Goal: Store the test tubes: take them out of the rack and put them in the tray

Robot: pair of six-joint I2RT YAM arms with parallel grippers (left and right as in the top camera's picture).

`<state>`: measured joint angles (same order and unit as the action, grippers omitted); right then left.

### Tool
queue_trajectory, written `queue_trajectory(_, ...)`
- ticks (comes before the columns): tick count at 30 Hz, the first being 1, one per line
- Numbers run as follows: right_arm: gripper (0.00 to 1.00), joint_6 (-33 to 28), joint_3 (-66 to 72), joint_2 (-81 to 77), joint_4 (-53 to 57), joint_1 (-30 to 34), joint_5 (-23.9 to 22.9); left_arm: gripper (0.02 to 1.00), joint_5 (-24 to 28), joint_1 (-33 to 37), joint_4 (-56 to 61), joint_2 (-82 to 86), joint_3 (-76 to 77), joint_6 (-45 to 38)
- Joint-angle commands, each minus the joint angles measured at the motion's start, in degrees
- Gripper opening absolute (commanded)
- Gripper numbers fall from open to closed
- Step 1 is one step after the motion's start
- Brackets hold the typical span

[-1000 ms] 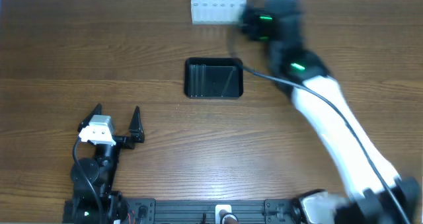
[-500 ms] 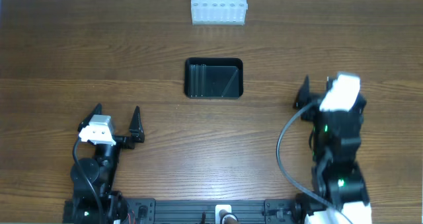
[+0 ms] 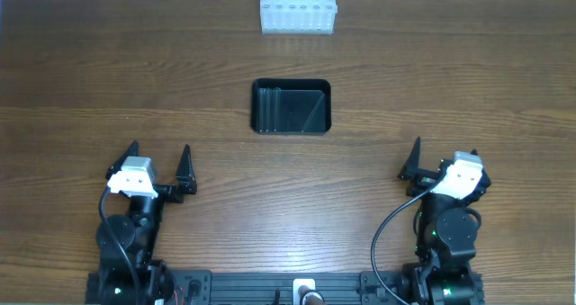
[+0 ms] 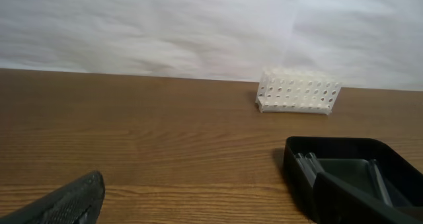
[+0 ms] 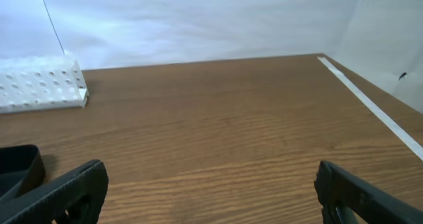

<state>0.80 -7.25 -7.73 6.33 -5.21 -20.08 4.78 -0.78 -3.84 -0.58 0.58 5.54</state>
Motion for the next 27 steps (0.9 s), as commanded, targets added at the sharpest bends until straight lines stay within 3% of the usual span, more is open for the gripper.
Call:
queue_trajectory(1,0.991,-0.74,1.81,2.71,-1.03,0.15,1.14,0.998,0.96,0.31,-0.11,0.42,-0.24,-0.83)
queue_trajectory(11,0.993,-1.29,6.8,6.82,-5.46,-0.5,1.11,0.998,0.96,0.31,-0.11,0.42,-0.24,-0.83)
queue_trajectory(27,0.993,-1.27,6.99,7.45,-3.76,-0.5,1.46,1.0,0.96,0.31,-0.11,0.42,-0.24,-0.83)
